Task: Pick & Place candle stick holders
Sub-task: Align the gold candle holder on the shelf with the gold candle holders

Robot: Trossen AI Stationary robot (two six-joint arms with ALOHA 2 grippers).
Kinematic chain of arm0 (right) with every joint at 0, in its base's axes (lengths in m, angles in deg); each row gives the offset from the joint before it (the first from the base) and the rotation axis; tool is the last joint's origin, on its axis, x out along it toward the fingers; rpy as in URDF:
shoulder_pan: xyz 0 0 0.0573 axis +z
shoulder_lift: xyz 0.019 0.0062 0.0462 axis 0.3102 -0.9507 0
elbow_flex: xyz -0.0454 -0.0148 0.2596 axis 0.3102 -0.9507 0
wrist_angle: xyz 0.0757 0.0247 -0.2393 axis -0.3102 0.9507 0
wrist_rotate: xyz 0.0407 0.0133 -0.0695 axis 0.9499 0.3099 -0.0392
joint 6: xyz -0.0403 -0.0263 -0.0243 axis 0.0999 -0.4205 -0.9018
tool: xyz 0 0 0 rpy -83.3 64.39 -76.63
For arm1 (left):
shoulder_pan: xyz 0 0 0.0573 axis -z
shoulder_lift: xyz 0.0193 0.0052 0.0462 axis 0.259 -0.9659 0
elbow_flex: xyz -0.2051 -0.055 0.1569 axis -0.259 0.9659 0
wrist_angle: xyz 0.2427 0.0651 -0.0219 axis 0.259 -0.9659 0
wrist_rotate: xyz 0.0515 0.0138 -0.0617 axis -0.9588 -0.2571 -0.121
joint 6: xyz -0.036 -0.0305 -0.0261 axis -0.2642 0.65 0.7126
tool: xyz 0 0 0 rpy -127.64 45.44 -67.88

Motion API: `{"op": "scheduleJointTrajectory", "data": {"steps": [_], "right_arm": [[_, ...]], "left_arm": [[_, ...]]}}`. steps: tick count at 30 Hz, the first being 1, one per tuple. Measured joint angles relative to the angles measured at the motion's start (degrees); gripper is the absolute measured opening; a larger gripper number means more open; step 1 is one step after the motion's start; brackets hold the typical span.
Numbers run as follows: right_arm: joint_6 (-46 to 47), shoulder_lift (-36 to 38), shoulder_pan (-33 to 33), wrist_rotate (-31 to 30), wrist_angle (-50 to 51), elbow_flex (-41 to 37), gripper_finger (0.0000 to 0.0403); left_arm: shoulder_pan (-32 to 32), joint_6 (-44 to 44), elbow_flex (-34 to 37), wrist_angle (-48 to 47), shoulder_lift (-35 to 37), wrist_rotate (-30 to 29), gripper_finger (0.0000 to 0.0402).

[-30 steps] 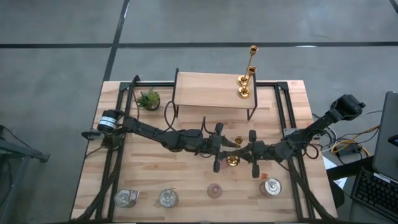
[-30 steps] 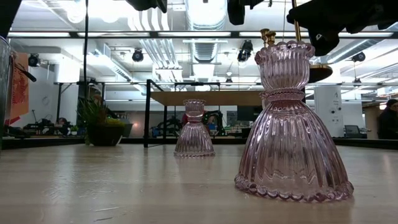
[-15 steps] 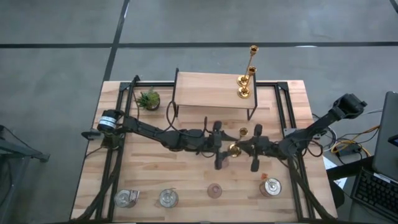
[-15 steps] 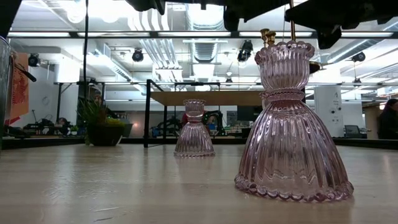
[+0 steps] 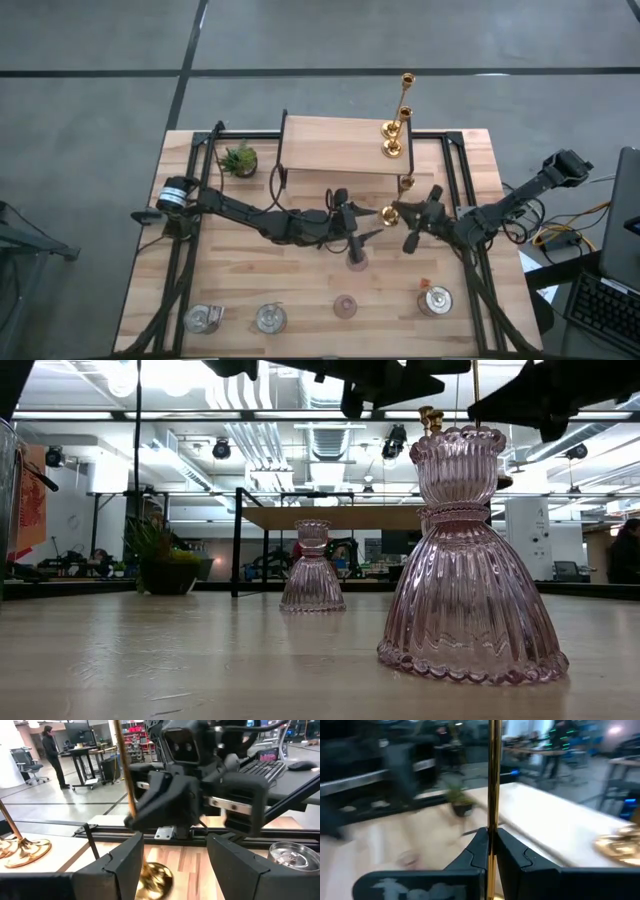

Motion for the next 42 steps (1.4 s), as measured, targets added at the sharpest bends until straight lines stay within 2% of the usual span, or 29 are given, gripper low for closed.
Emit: {"op": "scheduleJointTrajectory", "data": {"steps": [3, 10, 25, 30, 42], "right_arm": [[-1.2, 1.0, -2.6, -2.2, 0.1, 0.0, 0.0013], [-1.5, 3.4, -10.7, -1.6, 0.0, 0.0, 0.0013], [-1.7, 5.1, -32.3, 16.7, -0.7, 0.0, 0.0013], [-1.9, 5.2, -35.7, 19.5, -0.6, 0.0, 0.0013], [-3.4, 2.1, -40.1, 20.5, -1.3, 0.0, 0.0013]], "left_arm": [[0.0, 0.0, 0.0, 0.4, 0.0, 0.0, 0.0222], [0.0, 0.0, 0.0, 0.6, 0.0, -0.1, 0.0222], [0.0, 0.0, 0.0, 0.6, 0.0, -0.1, 0.0223], [0.0, 0.0, 0.0, 0.6, 0.0, -0.1, 0.0223], [0.0, 0.0, 0.0, 0.6, 0.0, -0.1, 0.0223]]}}
